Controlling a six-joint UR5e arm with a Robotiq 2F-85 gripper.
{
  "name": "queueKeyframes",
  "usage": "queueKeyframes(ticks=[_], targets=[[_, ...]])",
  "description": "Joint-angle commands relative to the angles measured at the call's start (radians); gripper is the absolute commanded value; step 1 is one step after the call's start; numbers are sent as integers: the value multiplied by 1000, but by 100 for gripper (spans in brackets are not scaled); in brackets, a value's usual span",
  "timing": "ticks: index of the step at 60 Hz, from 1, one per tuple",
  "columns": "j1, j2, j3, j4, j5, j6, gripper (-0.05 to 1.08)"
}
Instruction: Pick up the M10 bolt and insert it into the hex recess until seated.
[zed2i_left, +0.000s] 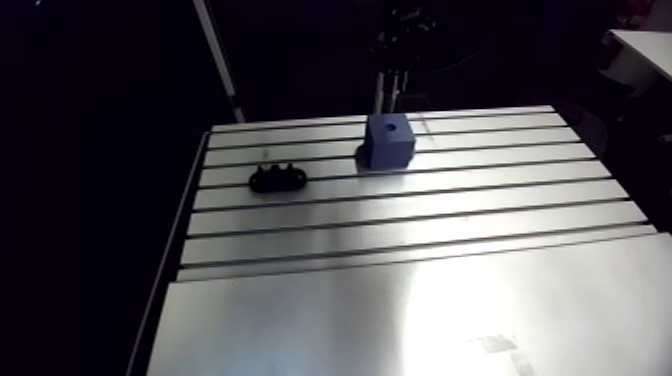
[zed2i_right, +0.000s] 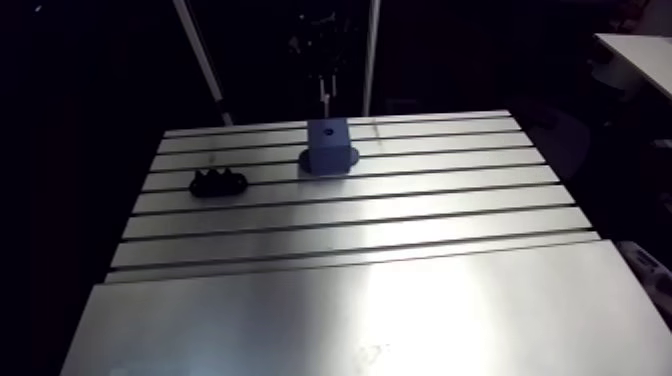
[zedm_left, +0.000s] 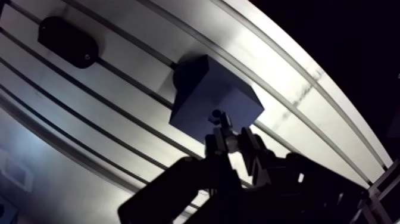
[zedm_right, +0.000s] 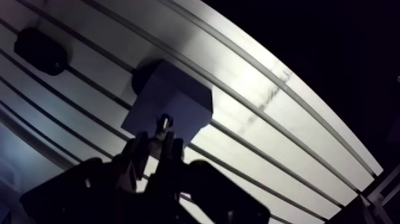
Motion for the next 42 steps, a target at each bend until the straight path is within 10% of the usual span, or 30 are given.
queueKeyframes(ticks=[1, 42], targets=[[-1, 1, 2, 0, -2, -2, 107], [-4, -8, 44, -15, 2, 1, 107]])
